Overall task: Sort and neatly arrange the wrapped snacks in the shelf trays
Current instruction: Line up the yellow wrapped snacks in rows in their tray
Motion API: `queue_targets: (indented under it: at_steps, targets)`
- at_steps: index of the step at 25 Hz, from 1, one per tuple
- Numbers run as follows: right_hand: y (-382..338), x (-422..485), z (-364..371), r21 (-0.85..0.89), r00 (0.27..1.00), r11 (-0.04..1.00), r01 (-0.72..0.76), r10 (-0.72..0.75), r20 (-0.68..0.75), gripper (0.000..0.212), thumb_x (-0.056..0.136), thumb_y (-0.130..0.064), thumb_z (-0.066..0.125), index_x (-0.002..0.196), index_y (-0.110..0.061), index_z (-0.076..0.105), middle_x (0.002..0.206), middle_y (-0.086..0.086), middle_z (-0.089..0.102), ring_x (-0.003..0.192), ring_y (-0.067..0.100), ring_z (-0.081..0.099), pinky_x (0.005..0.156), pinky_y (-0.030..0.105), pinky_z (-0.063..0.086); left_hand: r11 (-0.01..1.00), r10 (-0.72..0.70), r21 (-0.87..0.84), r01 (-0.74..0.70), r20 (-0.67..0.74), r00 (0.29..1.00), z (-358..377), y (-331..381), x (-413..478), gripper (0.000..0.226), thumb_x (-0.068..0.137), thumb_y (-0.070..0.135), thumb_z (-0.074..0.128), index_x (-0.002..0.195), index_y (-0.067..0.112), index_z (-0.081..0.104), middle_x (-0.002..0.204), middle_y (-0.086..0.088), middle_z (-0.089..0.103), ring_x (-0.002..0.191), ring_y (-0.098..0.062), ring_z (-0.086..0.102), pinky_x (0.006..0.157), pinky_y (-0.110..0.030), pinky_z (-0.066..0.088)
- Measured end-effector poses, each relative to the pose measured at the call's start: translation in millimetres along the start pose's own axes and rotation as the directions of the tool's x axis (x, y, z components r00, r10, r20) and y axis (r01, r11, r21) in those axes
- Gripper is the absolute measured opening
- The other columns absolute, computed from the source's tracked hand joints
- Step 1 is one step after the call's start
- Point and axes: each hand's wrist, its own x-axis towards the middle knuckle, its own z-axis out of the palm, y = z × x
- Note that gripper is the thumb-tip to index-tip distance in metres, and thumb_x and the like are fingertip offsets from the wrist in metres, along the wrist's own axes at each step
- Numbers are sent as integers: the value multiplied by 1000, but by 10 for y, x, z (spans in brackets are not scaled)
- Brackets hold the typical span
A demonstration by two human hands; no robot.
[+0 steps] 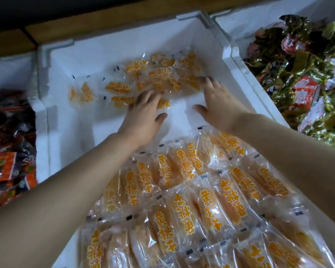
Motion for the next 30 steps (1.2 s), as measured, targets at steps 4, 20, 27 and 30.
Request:
queue_targets:
  at_steps: [4,20,27,30]
  targets:
    - [69,595,151,104,984,985,-134,120,131,87,89,-31,59,150,-13,-1,158,7,2,144,32,7,115,35,10,996,-13,84,-2,178,984,63,-248,238,63,96,28,51,150,21,21,158,-1,16,144,-22,16,115,-38,21]
    - [-106,355,282,193,962,954,229,-252,103,52,86,-14,61,136,-22,47,137,2,52,124,24,48,100,31,35,963,195,179,-203,61,979,-189,-290,-472,24,94,27,53,103,6,60,91,-8,68,75,-32,66,57,-32,45]
    - [-240,254,-34,383,957,913,139,-24,-290,21,82,-17,69,96,-2,67,98,15,67,90,25,63,79,24,41,994,-90,-71,80,-140,986,-368,-104,-540,18,100,28,40,102,11,44,95,-12,58,83,-34,59,64,-34,37]
    - [-403,57,-244,605,945,793,72,140,-295,13,77,-23,75,72,-15,66,71,-1,63,63,1,53,64,7,38,784,-298,-586,203,-69,952,-486,141,-619,12,102,25,34,97,15,38,88,-1,57,76,-22,61,70,-35,45]
